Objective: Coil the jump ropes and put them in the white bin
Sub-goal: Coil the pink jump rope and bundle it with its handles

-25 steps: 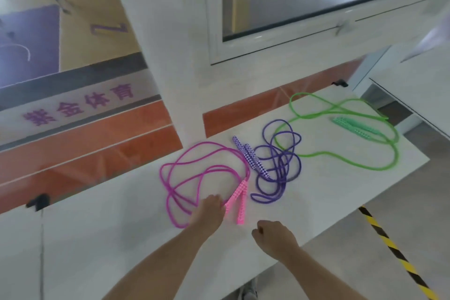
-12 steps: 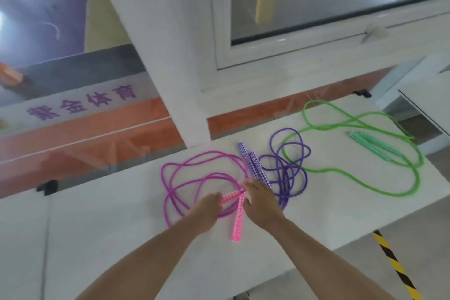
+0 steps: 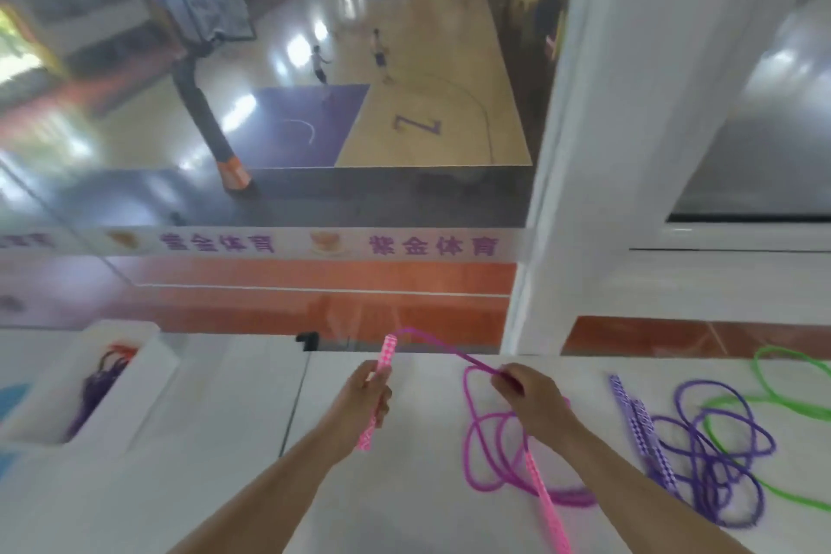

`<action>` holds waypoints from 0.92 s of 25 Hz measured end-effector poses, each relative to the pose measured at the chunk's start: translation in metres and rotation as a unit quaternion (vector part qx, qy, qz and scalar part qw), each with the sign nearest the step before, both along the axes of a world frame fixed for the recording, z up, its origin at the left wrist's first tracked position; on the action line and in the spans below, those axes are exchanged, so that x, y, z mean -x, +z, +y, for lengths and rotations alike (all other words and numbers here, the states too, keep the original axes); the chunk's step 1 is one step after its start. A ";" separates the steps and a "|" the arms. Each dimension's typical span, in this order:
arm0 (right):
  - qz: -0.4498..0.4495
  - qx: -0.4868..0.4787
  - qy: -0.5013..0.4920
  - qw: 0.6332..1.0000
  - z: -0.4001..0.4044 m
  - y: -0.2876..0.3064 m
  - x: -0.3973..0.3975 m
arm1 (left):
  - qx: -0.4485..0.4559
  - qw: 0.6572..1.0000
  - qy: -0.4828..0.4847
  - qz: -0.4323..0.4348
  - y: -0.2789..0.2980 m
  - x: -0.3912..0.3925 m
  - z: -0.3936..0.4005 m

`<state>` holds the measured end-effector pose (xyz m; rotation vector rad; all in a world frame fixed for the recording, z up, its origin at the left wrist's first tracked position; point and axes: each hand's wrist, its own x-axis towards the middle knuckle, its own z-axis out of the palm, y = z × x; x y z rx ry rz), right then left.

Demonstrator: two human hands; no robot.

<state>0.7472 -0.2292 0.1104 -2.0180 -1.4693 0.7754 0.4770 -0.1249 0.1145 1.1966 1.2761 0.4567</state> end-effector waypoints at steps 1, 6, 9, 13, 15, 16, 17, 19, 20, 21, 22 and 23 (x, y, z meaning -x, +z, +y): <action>0.005 -0.011 0.000 1.000 0.010 0.006 0.015 | 0.030 0.998 0.048 -0.036 0.004 0.020 0.006; 0.063 0.001 -0.010 0.998 0.033 0.017 0.082 | 0.130 0.960 0.128 -0.211 0.013 0.061 0.014; 0.090 -0.017 0.001 0.996 0.030 0.023 0.115 | 0.149 0.958 0.105 -0.222 0.012 0.052 0.007; 0.134 -0.027 -0.011 0.991 0.029 0.025 0.129 | 0.090 0.985 -0.019 -0.146 0.011 0.035 -0.015; 0.145 -0.020 -0.038 0.989 0.033 0.026 0.129 | 0.104 0.985 -0.037 -0.133 0.008 0.028 -0.025; 0.155 -0.013 -0.054 0.986 0.035 0.028 0.127 | 0.121 0.983 -0.026 -0.136 0.006 0.026 -0.026; 0.154 -0.003 -0.060 0.986 0.036 0.029 0.123 | 0.135 0.980 0.000 -0.145 0.005 0.027 -0.025; 0.114 0.020 -0.036 0.993 0.034 0.031 0.108 | 0.133 0.977 0.080 -0.147 0.004 0.039 -0.010; 0.085 0.028 -0.018 0.996 0.032 0.029 0.097 | 0.117 0.977 0.112 -0.139 0.004 0.050 0.003; 0.059 0.034 -0.004 0.998 0.028 0.028 0.085 | 0.098 0.978 0.131 -0.130 0.005 0.063 0.015; 0.039 0.044 0.007 0.998 0.026 0.027 0.073 | 0.081 0.979 0.141 -0.120 0.007 0.077 0.028; 0.027 0.052 0.015 0.998 0.024 0.027 0.061 | 0.070 0.980 0.150 -0.112 0.010 0.090 0.038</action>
